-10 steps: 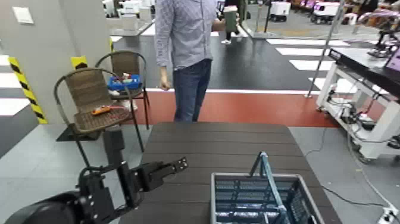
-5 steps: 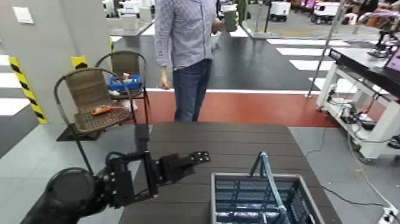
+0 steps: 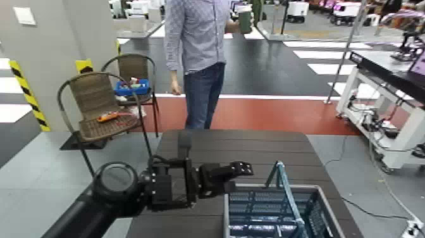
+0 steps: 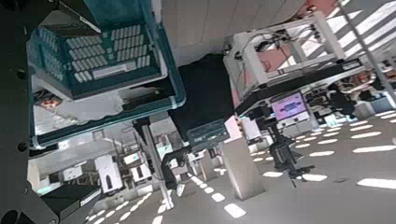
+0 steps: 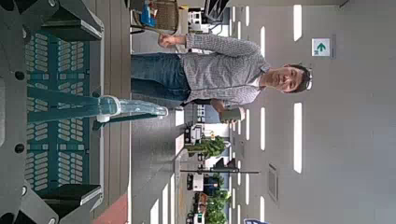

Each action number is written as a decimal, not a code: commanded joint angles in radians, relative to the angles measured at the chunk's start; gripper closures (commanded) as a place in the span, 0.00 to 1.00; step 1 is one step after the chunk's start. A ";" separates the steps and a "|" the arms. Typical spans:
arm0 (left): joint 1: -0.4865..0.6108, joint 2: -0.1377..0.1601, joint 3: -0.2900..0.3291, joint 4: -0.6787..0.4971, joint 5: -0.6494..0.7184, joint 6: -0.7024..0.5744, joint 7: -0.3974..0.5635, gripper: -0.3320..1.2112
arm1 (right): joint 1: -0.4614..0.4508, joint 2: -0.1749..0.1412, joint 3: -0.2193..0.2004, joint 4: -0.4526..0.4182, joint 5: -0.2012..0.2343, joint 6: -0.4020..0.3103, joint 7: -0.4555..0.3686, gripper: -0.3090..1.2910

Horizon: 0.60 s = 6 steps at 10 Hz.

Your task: Grasp the handle of the crate.

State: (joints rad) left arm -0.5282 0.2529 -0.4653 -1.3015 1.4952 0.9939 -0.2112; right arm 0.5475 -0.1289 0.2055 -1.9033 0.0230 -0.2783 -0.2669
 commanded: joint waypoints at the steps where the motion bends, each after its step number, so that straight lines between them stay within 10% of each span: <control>1: -0.058 -0.023 -0.075 0.073 0.076 0.005 0.013 0.29 | -0.006 0.000 0.005 0.004 0.000 -0.004 0.000 0.29; 6: -0.108 -0.075 -0.199 0.156 0.111 -0.061 0.001 0.29 | -0.017 -0.005 0.014 0.010 -0.005 -0.009 0.000 0.29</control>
State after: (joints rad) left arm -0.6361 0.1833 -0.6514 -1.1524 1.6009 0.9381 -0.2097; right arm 0.5321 -0.1325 0.2181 -1.8930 0.0194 -0.2867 -0.2669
